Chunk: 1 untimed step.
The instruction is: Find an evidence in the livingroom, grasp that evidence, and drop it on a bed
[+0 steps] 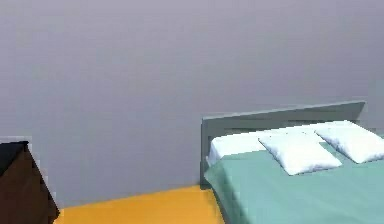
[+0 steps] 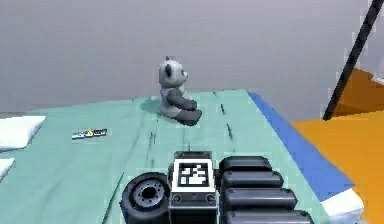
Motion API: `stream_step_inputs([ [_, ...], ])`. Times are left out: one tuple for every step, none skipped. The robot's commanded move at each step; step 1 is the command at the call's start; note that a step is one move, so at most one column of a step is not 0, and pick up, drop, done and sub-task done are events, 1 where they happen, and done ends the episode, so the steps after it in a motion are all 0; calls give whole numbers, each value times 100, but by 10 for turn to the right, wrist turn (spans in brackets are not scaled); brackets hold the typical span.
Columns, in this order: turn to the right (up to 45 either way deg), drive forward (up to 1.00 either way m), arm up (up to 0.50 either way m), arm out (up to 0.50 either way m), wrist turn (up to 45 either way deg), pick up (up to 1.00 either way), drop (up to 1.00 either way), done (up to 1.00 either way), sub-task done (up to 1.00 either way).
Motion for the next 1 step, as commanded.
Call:
stream_step_inputs([
  [450, 0, 0, 0, 0, 0, 0, 0, 0],
])
